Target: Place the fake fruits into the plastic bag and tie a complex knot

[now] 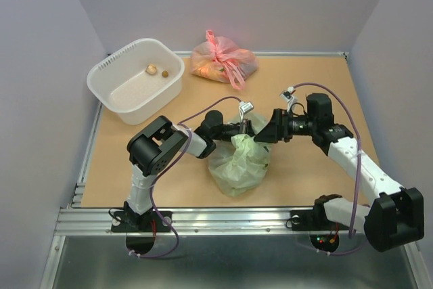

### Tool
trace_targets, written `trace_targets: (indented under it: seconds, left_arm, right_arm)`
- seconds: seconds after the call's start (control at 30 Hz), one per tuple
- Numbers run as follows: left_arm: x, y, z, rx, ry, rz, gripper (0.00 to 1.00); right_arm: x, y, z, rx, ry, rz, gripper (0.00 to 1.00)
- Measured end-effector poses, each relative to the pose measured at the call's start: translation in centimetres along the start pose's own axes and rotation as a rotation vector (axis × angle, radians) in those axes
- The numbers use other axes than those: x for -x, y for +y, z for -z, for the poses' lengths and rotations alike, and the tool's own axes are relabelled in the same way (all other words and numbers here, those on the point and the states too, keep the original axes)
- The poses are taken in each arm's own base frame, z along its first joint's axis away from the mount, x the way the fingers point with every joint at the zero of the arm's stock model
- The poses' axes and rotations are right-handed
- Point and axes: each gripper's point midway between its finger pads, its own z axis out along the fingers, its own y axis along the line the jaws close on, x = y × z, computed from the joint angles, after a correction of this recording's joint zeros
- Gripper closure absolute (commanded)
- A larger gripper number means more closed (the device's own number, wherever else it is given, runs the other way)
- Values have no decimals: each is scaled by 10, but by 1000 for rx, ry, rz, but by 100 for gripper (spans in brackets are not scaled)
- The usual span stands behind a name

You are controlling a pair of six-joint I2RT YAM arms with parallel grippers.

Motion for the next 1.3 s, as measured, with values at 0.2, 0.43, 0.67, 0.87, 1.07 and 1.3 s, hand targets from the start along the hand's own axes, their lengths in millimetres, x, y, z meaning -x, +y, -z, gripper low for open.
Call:
trace_targets:
  seconds: [0.2, 0.43, 0.67, 0.87, 1.07, 1.3]
  left_arm:
    - [1, 0, 0, 4, -9, 10, 100]
    - [2, 1, 0, 8, -12, 33, 100]
    - [2, 1, 0, 9, -13, 42, 100]
    - [3, 1, 0, 10, -14, 46, 100]
    - [5, 1, 2, 13, -22, 50, 100]
    - [6, 1, 2, 13, -24, 61, 100]
  right_arm:
    - [9, 13, 16, 21, -8, -2, 0]
    - [8, -14, 44, -50, -29, -139, 4]
    - [0, -15, 60, -37, -16, -198, 63]
    - [-5, -7, 62, 1, 1, -203, 62]
    - [-9, -14, 59, 9, 24, -227, 62]
    - [-14, -27, 52, 6, 54, -288, 62]
